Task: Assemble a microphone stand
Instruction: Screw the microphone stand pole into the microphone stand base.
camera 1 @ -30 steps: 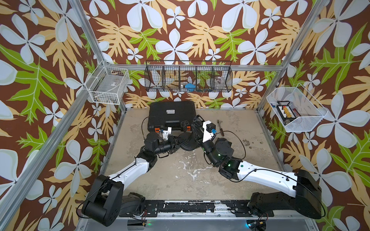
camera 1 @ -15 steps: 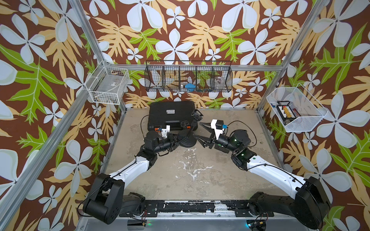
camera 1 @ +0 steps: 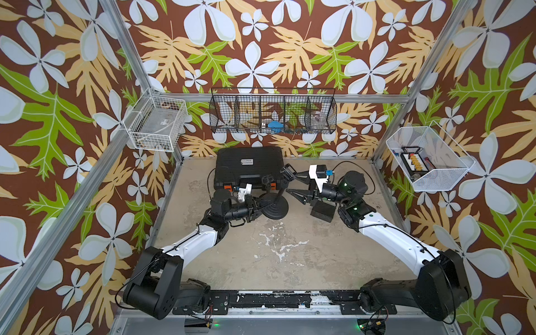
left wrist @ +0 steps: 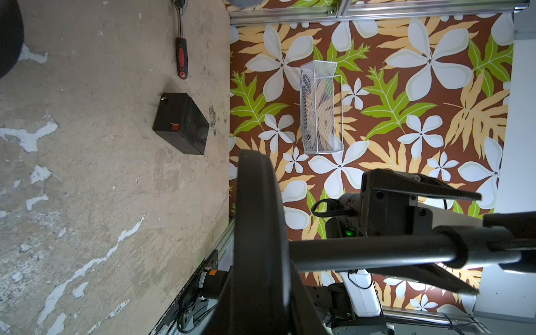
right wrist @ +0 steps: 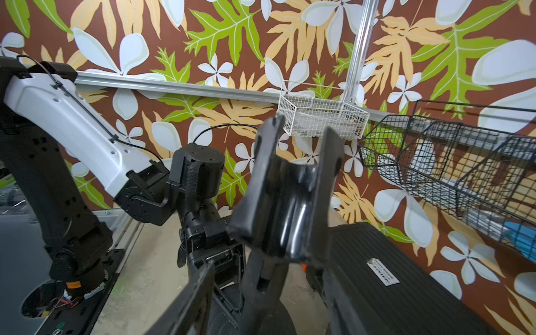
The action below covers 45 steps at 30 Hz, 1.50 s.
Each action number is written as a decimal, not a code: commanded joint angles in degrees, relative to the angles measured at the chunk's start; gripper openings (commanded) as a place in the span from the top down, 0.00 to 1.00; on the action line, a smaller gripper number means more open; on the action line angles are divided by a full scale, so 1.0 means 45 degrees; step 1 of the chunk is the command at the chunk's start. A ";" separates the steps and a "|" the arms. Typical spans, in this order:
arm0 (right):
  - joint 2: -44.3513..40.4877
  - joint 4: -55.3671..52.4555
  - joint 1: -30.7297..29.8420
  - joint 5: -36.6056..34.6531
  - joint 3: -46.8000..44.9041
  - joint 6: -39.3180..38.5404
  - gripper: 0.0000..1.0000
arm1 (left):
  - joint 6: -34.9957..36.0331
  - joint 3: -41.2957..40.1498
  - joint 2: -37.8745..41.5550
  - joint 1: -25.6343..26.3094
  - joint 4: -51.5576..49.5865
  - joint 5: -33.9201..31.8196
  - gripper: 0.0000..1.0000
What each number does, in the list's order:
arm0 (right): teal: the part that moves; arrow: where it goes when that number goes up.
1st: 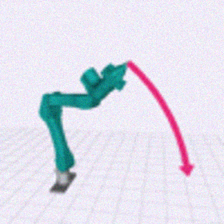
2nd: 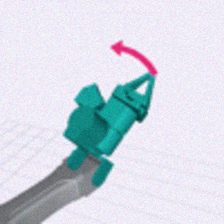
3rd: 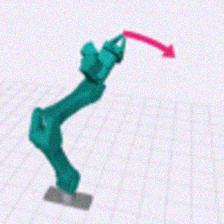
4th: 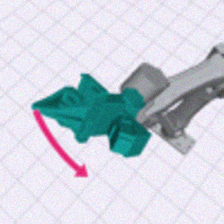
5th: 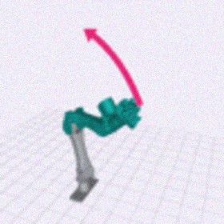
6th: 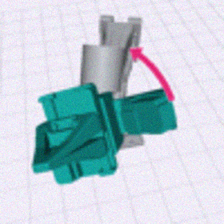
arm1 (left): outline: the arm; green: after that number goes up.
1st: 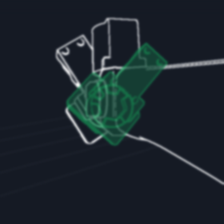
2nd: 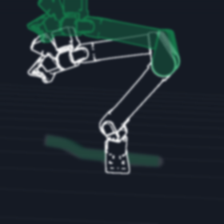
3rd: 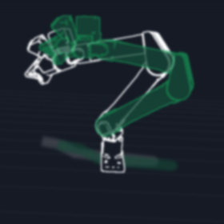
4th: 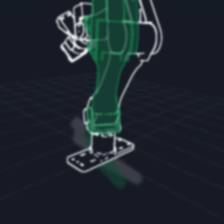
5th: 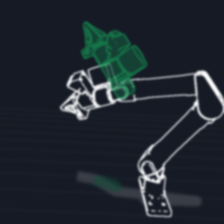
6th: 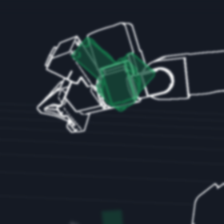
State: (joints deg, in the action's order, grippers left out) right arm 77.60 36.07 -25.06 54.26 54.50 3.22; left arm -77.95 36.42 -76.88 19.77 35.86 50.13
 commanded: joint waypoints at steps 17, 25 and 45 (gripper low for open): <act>0.1231 0.2283 -0.0101 0.1601 0.0241 0.2526 0.94 | -0.0713 0.0122 -0.0592 -0.0018 0.2125 0.0933 1.00; -0.0746 0.1124 -0.3425 -1.0158 -0.1837 0.1843 1.00 | -0.1315 -0.0091 -0.0485 -0.0018 0.3020 0.0405 1.00; -0.1820 -0.1919 -0.5388 -1.0442 -0.0761 -0.0474 0.19 | -0.1313 0.0211 -0.0859 -0.0076 0.2992 -0.0422 1.00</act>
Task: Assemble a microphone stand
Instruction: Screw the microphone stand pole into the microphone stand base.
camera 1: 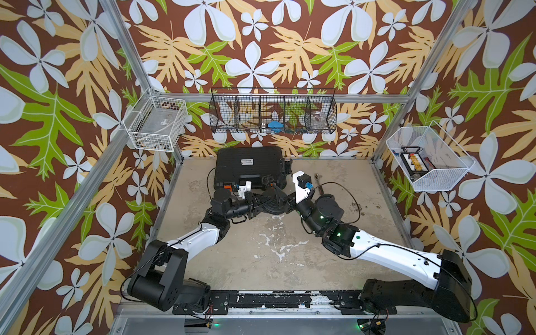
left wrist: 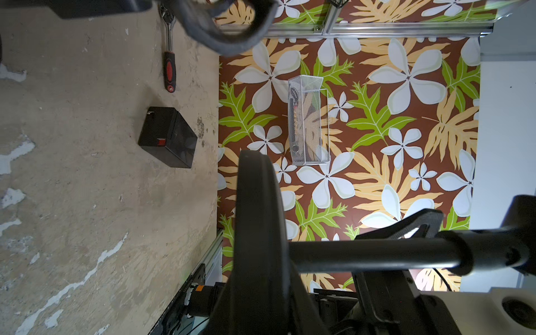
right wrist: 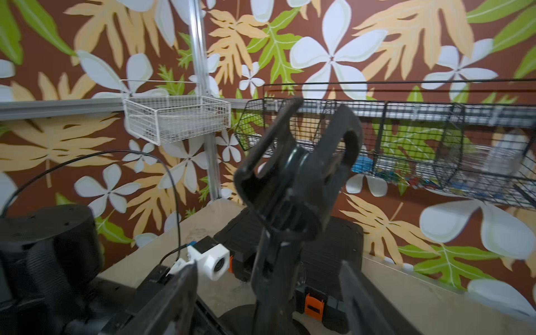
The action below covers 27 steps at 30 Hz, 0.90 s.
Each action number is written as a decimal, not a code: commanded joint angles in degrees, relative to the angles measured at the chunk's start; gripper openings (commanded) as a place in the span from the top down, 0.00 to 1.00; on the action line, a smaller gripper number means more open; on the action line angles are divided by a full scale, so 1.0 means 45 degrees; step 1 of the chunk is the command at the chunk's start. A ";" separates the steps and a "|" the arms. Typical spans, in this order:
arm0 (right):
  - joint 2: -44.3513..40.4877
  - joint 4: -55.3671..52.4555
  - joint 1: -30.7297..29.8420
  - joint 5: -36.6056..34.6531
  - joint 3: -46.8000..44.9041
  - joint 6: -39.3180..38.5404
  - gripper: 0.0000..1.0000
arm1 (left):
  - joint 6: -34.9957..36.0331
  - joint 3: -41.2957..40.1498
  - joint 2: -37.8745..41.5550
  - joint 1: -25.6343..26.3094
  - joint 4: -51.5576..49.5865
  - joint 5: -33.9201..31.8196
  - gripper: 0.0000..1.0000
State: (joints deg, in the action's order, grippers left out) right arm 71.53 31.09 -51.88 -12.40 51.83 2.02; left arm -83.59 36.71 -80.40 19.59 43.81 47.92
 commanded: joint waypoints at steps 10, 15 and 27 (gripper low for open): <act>-0.0728 -0.0589 0.4776 1.3296 -0.0531 0.0428 0.32 | -0.0012 0.0181 0.0072 -0.0027 0.0960 0.0689 1.00; 0.0293 -0.0149 0.5667 1.5197 0.0202 0.0870 0.40 | 0.0620 0.0358 0.0191 -0.0028 -0.0078 0.1216 1.00; 0.1803 -0.0416 0.5728 1.6533 0.1961 0.0531 0.49 | 0.0990 0.0532 0.0037 -0.0038 -0.0420 0.2151 1.00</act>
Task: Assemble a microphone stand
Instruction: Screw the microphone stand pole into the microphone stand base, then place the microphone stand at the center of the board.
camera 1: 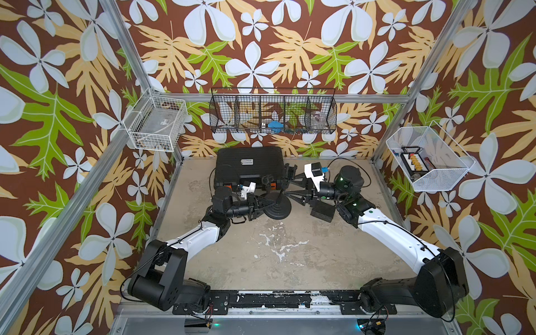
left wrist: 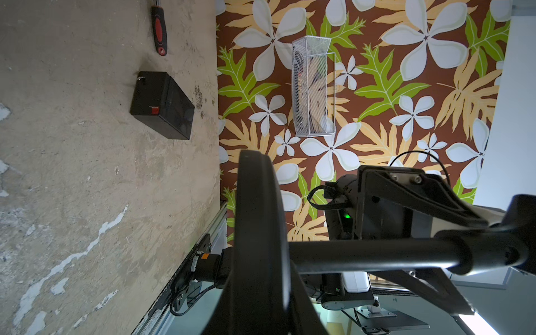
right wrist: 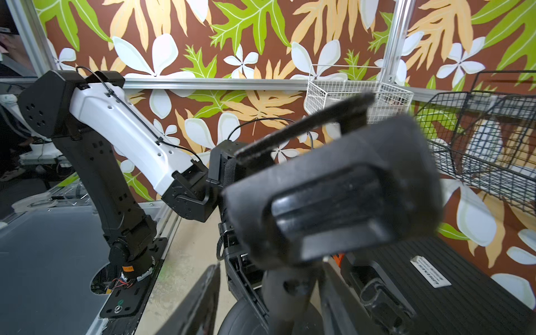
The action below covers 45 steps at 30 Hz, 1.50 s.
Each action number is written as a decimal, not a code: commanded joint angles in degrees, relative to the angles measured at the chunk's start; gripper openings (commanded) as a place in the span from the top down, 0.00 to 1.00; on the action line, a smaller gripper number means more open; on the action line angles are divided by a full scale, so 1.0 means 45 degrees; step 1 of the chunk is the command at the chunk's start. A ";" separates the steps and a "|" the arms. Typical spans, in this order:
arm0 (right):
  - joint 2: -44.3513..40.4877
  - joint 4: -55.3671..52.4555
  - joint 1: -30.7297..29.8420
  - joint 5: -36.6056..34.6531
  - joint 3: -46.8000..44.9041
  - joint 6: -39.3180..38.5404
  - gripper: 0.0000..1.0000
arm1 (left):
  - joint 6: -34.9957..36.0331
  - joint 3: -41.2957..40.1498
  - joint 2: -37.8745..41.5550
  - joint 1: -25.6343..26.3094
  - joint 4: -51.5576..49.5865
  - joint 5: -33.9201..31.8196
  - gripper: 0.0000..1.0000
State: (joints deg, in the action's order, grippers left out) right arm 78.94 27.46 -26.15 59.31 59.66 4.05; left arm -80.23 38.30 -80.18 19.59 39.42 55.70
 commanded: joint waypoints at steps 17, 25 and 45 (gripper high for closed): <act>-0.1788 0.1260 -0.4751 -1.7613 -0.2716 0.0514 1.00 | -0.0436 0.0277 -0.0248 -0.0036 0.1636 -0.0199 1.00; -0.0832 0.1634 -0.6805 -2.3539 -0.2280 -0.0499 1.00 | -0.0339 0.0198 0.0024 -0.0035 0.1442 -0.0702 1.00; -0.6277 -0.3779 -0.5146 -1.5145 -0.4944 0.1404 0.04 | 0.6701 0.2203 0.3609 -0.1526 -0.7195 -0.6609 1.00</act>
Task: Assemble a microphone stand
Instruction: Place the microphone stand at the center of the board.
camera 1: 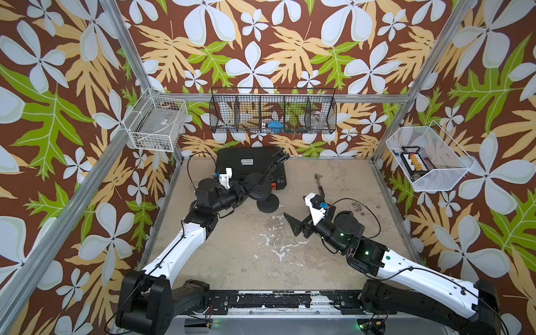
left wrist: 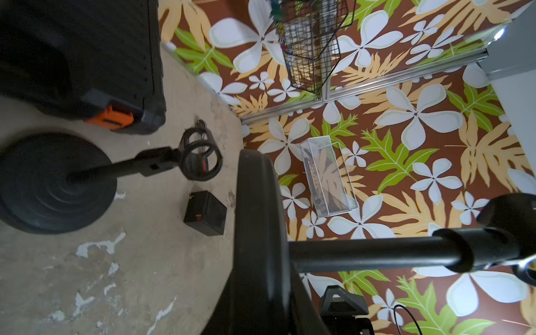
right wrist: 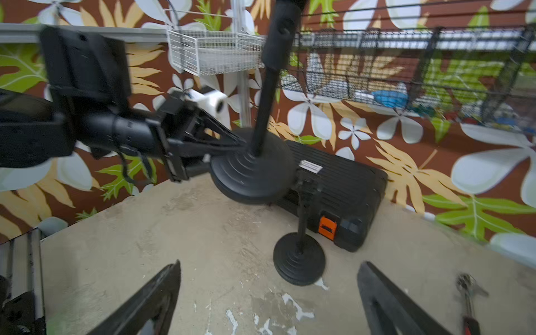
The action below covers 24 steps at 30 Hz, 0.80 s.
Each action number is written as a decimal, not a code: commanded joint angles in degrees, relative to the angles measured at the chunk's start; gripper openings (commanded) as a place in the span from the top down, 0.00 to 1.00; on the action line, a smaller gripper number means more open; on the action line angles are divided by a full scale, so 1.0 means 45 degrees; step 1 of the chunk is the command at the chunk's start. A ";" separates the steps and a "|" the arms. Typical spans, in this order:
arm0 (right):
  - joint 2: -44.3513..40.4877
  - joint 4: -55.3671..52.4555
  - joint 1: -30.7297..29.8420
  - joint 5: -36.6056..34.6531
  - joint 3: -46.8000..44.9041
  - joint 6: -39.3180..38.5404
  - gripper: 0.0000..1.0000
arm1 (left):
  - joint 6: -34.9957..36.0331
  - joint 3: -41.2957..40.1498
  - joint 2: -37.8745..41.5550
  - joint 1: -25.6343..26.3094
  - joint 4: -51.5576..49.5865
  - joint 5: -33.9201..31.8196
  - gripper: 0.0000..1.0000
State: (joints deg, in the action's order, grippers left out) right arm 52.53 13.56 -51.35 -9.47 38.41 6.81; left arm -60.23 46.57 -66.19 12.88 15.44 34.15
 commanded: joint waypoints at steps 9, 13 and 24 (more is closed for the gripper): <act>-0.1295 -0.0960 0.1525 0.0542 -0.0998 0.0915 0.05 | 0.1992 -0.0006 0.0991 -0.0519 -0.1710 -0.2442 1.00; -0.1059 -0.0542 0.2012 0.1426 -0.1469 0.0838 0.03 | 0.0445 -0.1649 0.1431 -0.1820 0.0226 -0.1425 1.00; 0.0052 0.0482 0.4153 0.4370 -0.1845 0.1622 0.02 | -0.1559 -0.5965 0.0006 -0.5310 0.5206 0.0717 1.00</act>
State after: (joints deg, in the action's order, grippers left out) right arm 52.31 12.67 -33.21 6.52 30.02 13.23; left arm -64.47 21.43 -63.92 -9.93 24.82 32.73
